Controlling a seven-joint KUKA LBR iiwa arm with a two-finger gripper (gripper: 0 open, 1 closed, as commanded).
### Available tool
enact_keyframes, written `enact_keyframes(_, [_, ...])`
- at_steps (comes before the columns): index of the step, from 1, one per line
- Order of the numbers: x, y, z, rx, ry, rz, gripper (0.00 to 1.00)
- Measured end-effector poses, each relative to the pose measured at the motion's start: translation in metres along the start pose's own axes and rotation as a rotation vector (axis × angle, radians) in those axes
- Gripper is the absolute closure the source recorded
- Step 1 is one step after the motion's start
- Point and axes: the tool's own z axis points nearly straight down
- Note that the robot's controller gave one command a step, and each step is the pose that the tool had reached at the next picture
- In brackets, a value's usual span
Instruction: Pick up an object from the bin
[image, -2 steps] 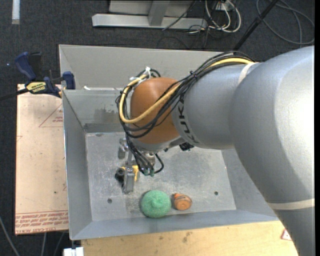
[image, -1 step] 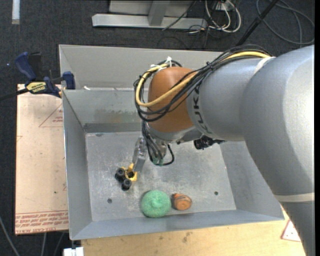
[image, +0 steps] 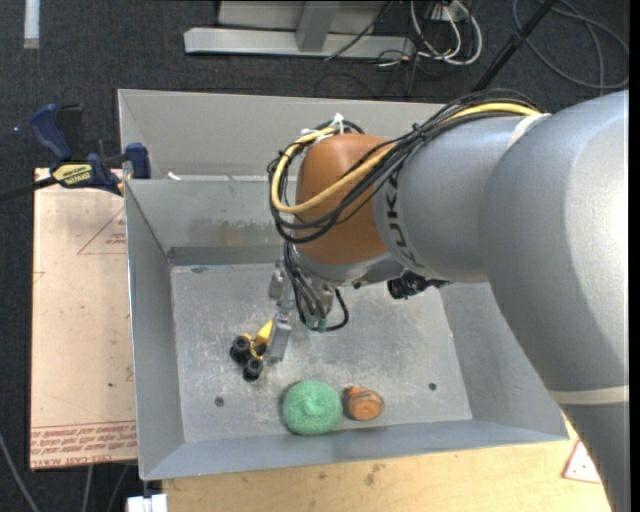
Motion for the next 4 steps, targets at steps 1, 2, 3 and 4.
enact_keyframes(1, [0.000, 0.000, 0.000, 0.000, 0.000, 0.000, 0.00])
enact_keyframes(2, [0.008, 0.018, 0.031, 0.000, -0.002, -0.049, 0.00])
enact_keyframes(3, [0.016, 0.022, 0.045, -0.005, 0.006, -0.339, 1.00])
enact_keyframes(4, [0.016, 0.022, 0.045, -0.005, 0.006, -0.338, 1.00])
